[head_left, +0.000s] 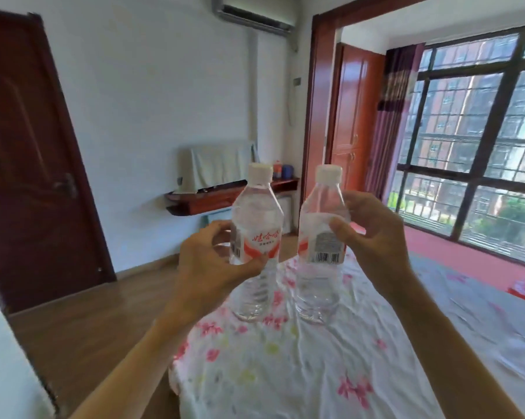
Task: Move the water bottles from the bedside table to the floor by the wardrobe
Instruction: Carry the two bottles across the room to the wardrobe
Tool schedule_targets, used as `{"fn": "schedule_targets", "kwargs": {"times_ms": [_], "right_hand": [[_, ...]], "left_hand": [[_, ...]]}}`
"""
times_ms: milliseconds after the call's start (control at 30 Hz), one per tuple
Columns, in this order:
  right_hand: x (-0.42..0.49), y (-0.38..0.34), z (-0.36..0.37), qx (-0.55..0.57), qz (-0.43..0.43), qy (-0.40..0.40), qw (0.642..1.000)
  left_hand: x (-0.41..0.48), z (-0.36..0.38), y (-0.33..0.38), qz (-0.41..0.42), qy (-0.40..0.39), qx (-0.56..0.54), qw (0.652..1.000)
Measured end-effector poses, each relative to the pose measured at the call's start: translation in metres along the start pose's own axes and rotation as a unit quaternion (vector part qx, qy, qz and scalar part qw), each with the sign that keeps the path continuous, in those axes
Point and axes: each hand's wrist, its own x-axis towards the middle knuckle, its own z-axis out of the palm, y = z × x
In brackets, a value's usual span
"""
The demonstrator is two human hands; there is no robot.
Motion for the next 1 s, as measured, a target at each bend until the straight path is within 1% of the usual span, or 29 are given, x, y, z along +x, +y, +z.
{"fn": "schedule_targets", "kwargs": {"times_ms": [133,267,467,567,767,1000], "right_hand": [[0.034,0.035,0.048,0.053,0.0,-0.054,0.997],[0.053,0.059,0.093,0.097,0.009,-0.103,0.99],[0.07,0.082,0.154,0.15,0.014,-0.153,0.977],[0.078,0.093,0.185,0.154,0.015,-0.172,0.973],[0.096,0.113,0.249,0.147,0.006,-0.196,0.97],[0.126,0.128,0.325,0.144,0.009,-0.211,0.967]], "left_hand": [[0.015,-0.023,-0.025,-0.01,0.049,0.048,0.998],[0.025,-0.05,-0.047,-0.028,0.082,0.076,0.993],[0.034,-0.087,-0.078,-0.039,0.136,0.104,0.984],[0.037,-0.105,-0.098,-0.053,0.159,0.112,0.98],[0.06,-0.138,-0.144,-0.074,0.172,0.105,0.977],[0.11,-0.181,-0.199,-0.06,0.17,0.099,0.979]]}}
